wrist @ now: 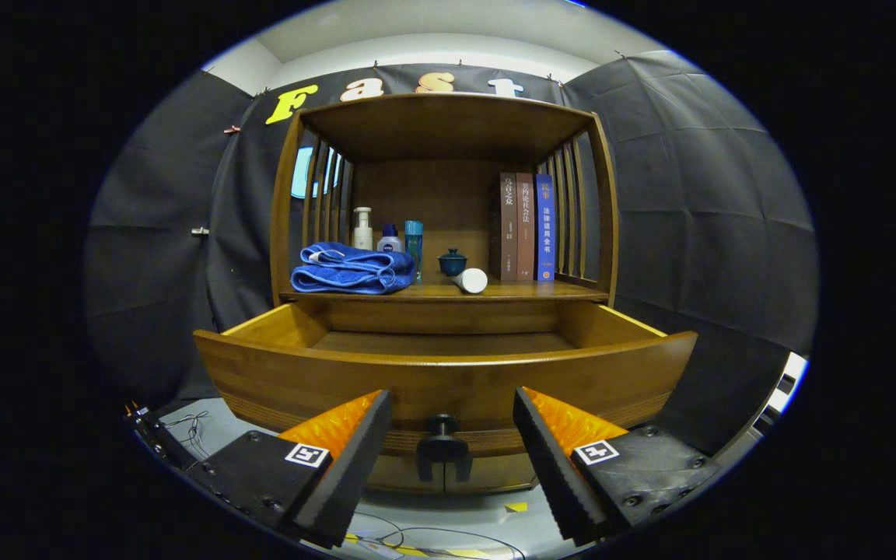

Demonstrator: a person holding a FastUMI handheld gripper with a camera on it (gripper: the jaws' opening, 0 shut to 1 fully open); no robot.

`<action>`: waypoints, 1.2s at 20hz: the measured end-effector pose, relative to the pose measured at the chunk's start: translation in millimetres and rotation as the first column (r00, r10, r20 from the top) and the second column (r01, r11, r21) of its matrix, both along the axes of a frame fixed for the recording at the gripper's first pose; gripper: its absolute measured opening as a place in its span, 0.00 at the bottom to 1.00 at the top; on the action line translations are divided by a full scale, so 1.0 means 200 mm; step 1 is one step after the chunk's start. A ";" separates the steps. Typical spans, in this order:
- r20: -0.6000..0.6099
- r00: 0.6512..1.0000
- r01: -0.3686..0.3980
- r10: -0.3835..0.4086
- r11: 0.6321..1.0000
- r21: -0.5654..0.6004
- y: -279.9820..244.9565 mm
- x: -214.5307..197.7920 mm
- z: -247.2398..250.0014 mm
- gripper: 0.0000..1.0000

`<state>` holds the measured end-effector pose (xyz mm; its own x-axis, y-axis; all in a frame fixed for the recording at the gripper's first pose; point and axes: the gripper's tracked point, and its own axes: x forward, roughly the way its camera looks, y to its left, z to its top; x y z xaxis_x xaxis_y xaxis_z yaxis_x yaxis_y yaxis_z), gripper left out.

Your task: Pull open the drawer, take out the items inside it, and place them on the countertop above the cabinet.

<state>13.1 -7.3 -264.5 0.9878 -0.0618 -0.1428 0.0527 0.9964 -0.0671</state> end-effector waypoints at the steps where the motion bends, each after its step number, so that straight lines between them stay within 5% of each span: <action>1: -0.002 1.000 -0.002 0.002 1.000 0.012 0.00 0.02 -0.02 0.99; 24: -0.012 0.999 -0.036 0.038 0.991 0.131 -0.04 0.32 -0.08 1.00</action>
